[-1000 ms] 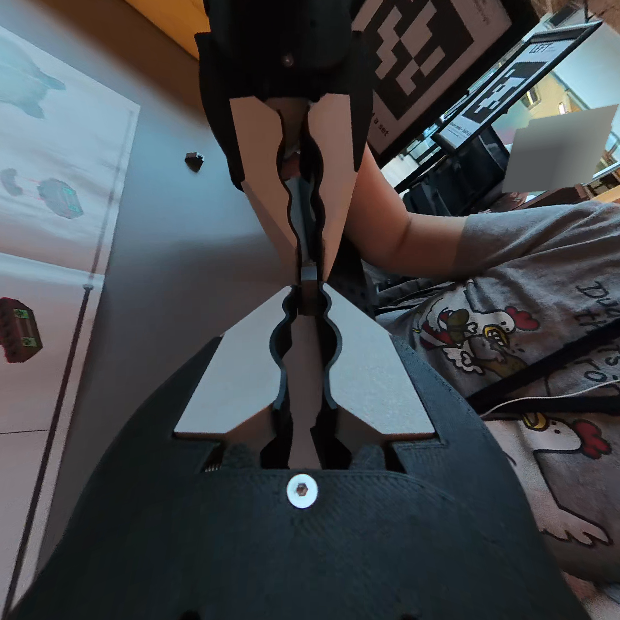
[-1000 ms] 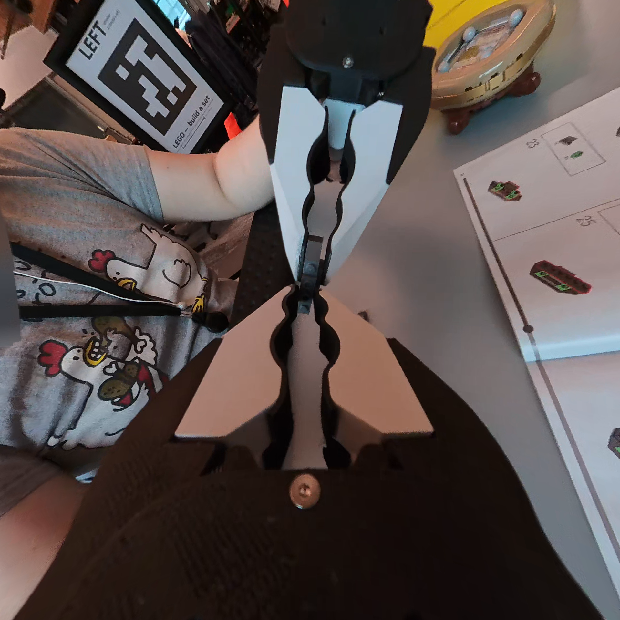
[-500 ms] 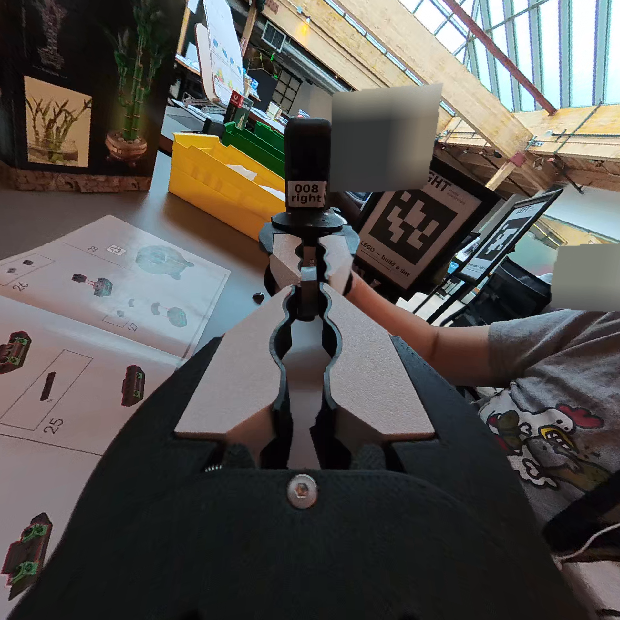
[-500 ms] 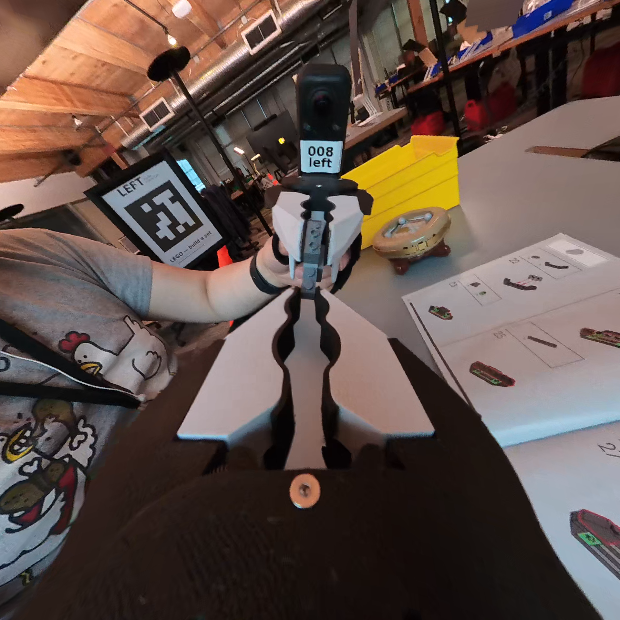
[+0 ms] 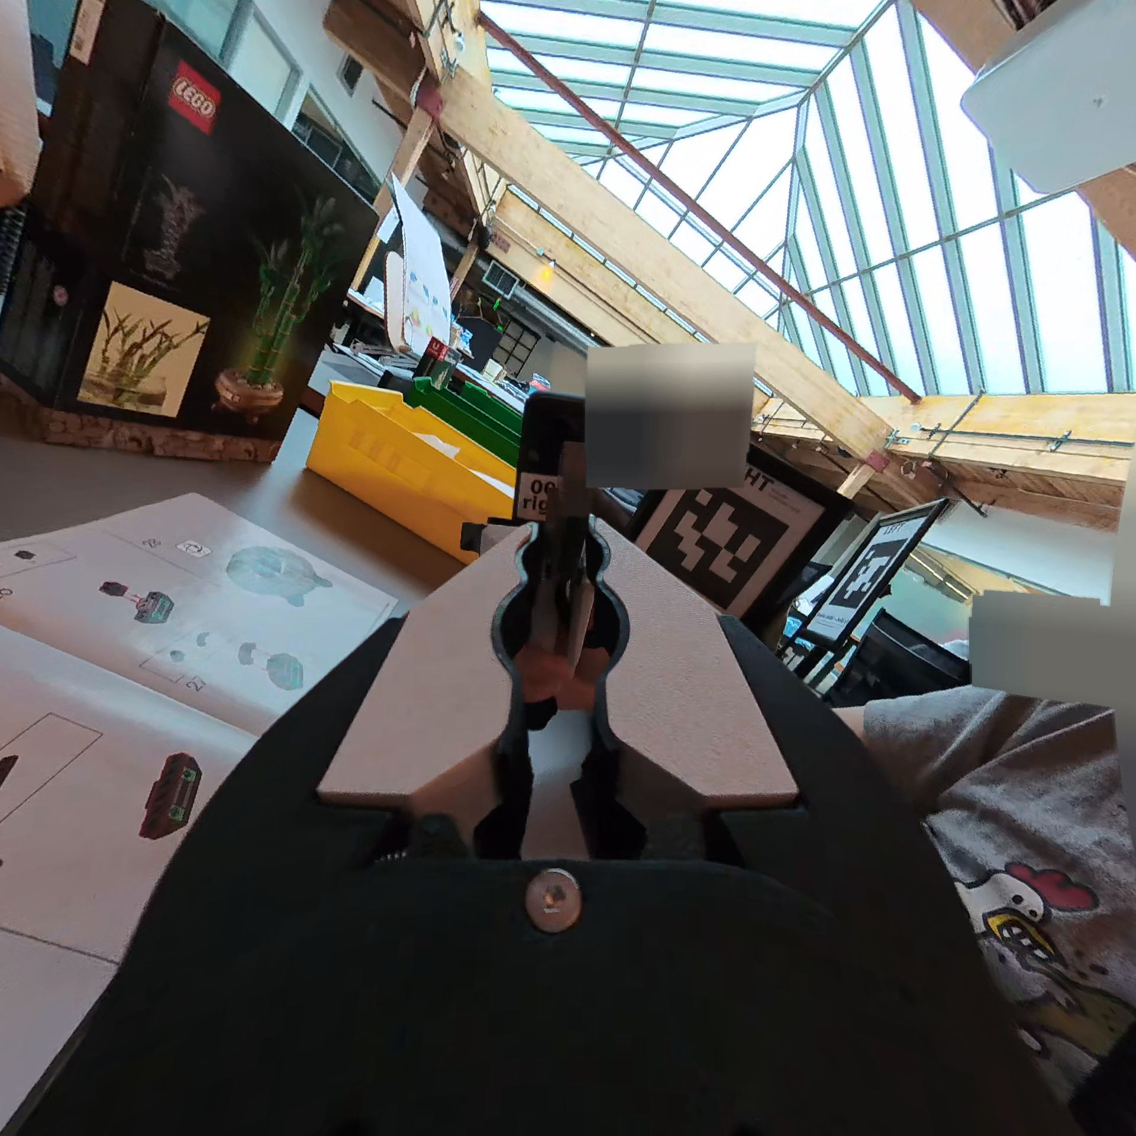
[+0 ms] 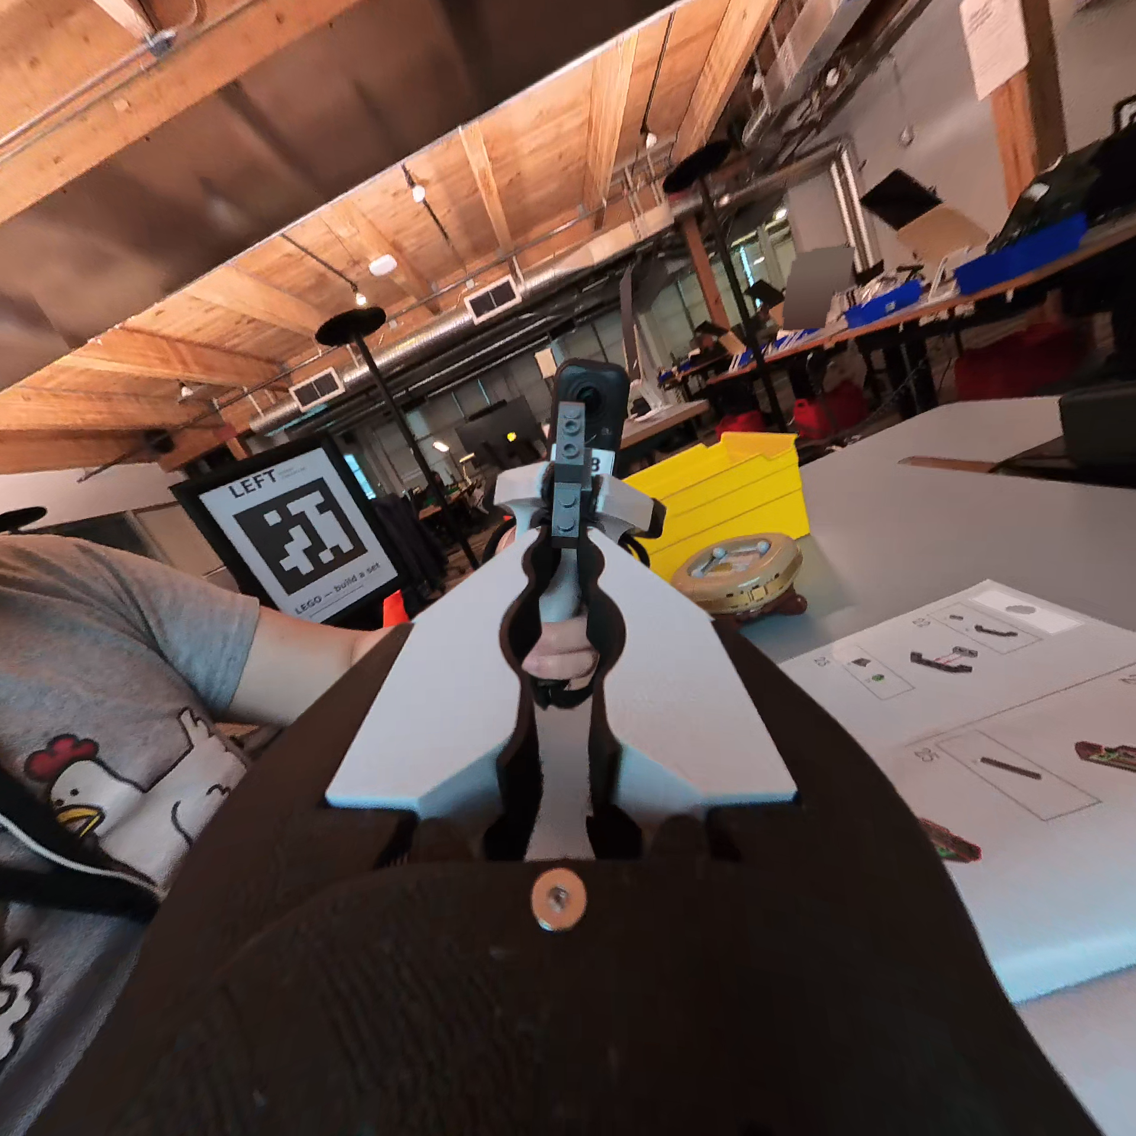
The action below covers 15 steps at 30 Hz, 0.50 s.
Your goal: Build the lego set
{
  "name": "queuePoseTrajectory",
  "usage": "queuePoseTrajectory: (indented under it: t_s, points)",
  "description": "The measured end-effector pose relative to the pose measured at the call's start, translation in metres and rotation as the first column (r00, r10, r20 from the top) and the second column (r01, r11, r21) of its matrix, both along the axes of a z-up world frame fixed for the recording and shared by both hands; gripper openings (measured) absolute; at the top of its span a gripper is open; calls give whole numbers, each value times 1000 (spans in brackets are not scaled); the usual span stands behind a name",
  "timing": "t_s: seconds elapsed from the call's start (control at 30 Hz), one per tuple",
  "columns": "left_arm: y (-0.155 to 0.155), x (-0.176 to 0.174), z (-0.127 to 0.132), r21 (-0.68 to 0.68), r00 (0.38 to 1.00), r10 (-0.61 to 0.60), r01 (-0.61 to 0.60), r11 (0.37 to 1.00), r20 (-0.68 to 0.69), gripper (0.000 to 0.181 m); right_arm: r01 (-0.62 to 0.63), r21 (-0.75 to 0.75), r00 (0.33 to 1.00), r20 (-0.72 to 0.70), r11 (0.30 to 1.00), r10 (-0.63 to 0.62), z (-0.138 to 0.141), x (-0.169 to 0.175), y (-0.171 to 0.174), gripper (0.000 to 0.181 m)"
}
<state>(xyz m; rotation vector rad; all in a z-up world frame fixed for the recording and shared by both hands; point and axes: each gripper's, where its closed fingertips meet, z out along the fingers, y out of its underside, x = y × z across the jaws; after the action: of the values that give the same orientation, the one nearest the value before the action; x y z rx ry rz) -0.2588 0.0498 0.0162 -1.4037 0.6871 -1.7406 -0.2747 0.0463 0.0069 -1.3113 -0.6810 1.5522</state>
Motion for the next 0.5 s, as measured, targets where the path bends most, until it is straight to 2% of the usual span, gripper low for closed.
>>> queuePoseTrajectory:
  t_s: [0.17, 0.27, 0.4, 0.5]
  points:
    - [3, -5, 9, 5, 997, 38, -39, 999, 60, 10, 84, 1, 991, -109, 996, -84, 12, -2, 4, 5]
    - [3, -8, 9, 30, 997, 54, -56, 998, 46, 8, 92, 16, 990, -109, 996, -90, 12, -6, 4, 6]
    - [2, -8, -5, 14, 995, -15, 16, 1000, -104, 8, 96, 63, 995, -15, 993, -96, 12, 6, 7, 29]
    - [-2, -8, -26, 4, 968, -75, 78, 997, -241, 9, 94, -18, 995, 40, 995, -93, 3, 15, 14, 30]
